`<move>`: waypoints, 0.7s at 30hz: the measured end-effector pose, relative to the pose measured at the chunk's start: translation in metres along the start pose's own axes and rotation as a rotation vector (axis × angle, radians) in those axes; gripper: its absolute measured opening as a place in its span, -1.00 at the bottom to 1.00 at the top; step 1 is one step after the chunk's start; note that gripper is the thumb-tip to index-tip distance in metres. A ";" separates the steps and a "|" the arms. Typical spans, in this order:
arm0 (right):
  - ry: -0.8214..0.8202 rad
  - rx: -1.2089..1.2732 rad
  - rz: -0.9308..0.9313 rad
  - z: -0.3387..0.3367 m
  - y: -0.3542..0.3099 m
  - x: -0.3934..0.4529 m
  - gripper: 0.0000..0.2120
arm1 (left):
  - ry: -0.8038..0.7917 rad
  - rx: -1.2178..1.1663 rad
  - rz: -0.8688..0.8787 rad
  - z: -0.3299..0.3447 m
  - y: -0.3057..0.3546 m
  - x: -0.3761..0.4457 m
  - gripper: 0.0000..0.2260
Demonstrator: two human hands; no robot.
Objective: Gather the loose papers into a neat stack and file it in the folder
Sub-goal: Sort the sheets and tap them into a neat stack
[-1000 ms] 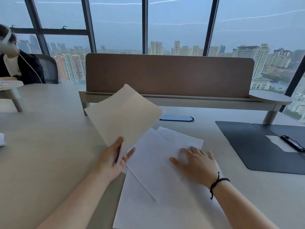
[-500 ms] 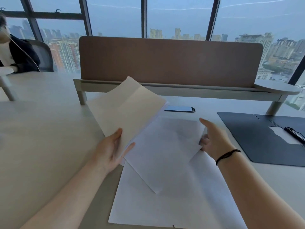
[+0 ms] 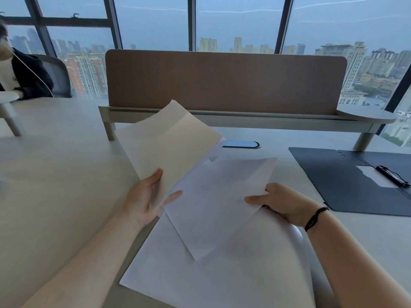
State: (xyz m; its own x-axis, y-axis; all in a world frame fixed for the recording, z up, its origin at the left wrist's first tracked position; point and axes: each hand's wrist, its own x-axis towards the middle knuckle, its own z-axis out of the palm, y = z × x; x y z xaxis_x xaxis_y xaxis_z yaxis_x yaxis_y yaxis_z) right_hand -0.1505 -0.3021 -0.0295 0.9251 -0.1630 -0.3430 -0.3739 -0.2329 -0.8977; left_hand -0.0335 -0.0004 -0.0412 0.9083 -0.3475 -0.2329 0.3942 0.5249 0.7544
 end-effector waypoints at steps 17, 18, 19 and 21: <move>0.231 0.468 -0.204 0.013 -0.006 -0.021 -0.86 | 0.006 0.349 0.142 0.003 0.009 -0.010 -0.70; 0.222 0.458 -0.214 0.015 -0.007 -0.022 -0.85 | -0.036 0.355 0.126 0.006 0.007 -0.011 -0.76; 0.208 0.448 -0.223 0.017 -0.007 -0.021 -0.84 | -0.056 0.367 0.119 0.008 0.005 -0.013 -0.80; 0.182 0.396 -0.243 0.019 -0.006 -0.020 -0.82 | -0.057 0.436 0.146 0.013 0.004 -0.016 -0.81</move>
State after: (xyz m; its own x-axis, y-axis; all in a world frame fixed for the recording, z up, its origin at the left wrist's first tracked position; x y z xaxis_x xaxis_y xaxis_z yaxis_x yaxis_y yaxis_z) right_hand -0.1658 -0.2791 -0.0220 0.9424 -0.3224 -0.0889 -0.0627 0.0909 -0.9939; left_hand -0.0481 -0.0027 -0.0265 0.9360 -0.3428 -0.0797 0.1558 0.2004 0.9672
